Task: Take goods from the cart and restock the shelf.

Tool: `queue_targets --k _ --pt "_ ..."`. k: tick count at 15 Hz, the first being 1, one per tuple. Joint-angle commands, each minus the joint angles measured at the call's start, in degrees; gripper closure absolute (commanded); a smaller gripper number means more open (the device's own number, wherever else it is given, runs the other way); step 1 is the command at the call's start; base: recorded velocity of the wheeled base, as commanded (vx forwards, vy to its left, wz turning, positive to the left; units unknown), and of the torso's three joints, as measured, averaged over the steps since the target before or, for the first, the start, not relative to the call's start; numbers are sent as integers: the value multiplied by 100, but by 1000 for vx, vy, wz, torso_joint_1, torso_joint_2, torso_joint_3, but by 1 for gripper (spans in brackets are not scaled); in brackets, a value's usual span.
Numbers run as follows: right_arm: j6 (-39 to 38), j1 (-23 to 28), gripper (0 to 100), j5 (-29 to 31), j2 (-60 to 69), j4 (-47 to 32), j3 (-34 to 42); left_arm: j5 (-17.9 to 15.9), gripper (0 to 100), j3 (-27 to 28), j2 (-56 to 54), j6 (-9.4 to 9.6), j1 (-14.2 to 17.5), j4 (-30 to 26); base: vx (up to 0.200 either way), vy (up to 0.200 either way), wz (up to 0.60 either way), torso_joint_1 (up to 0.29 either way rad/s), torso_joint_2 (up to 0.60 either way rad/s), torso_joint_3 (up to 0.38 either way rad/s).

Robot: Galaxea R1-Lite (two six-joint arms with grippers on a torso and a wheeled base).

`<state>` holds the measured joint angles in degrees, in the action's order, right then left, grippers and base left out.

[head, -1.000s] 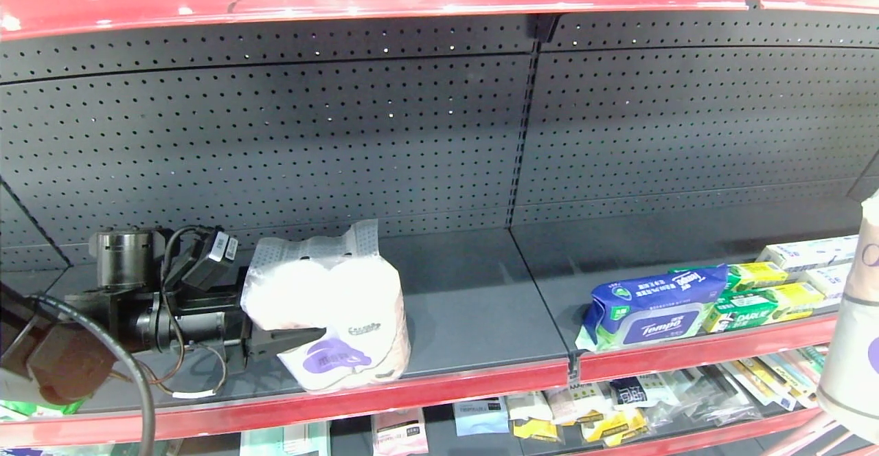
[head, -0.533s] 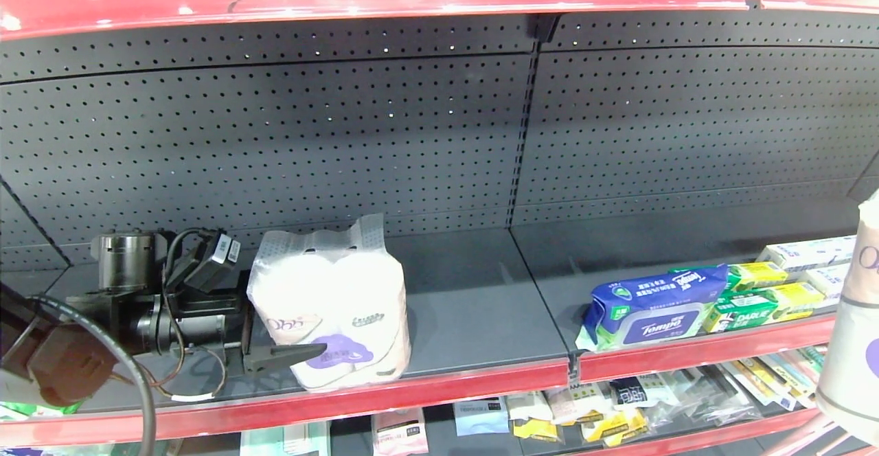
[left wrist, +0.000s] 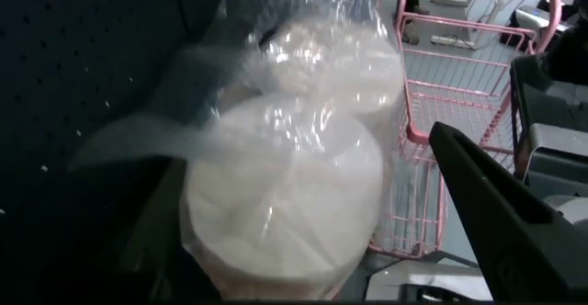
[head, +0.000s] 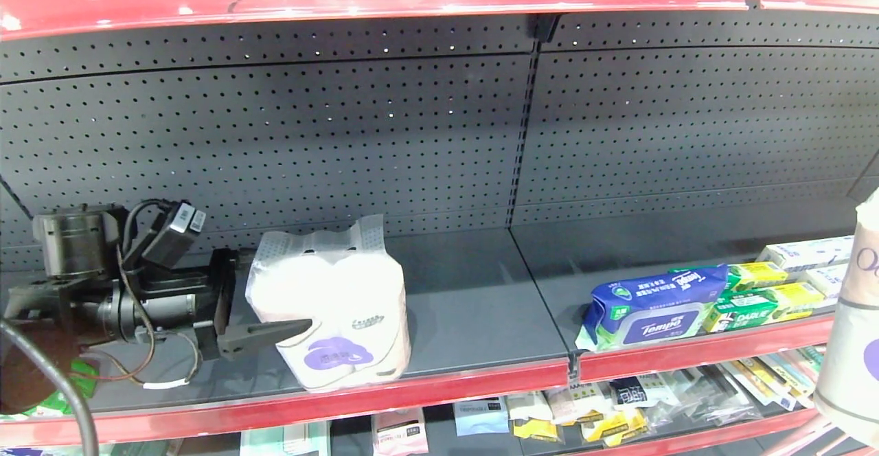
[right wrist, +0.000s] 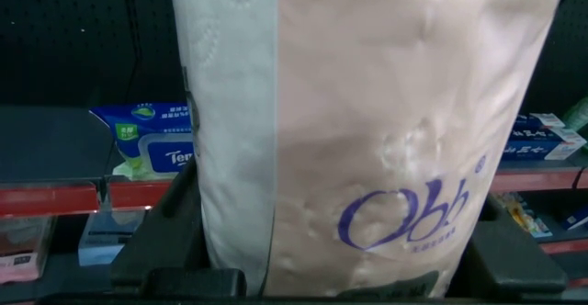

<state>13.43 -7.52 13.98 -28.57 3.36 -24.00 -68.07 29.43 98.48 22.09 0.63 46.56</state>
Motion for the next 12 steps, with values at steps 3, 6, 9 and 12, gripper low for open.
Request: queue_targets --k 3,6,9,12 --pt "1 -4 100 -1 -17 -20 10 154 0 125 -373 -416 271 635 0 0 0 0 0 0" --pt "1 -4 100 -1 1 -29 62 1209 0 151 -443 -1137 464 1110 0 0 0 0 0 0" --pt "10 -4 100 -10 -17 -29 80 3634 0 151 -514 -1910 438 1910 0 0 0 0 0 0" --pt "19 67 100 219 -175 15 1 5436 0 -95 -1085 -2112 561 1646 0 0 0 0 0 0"
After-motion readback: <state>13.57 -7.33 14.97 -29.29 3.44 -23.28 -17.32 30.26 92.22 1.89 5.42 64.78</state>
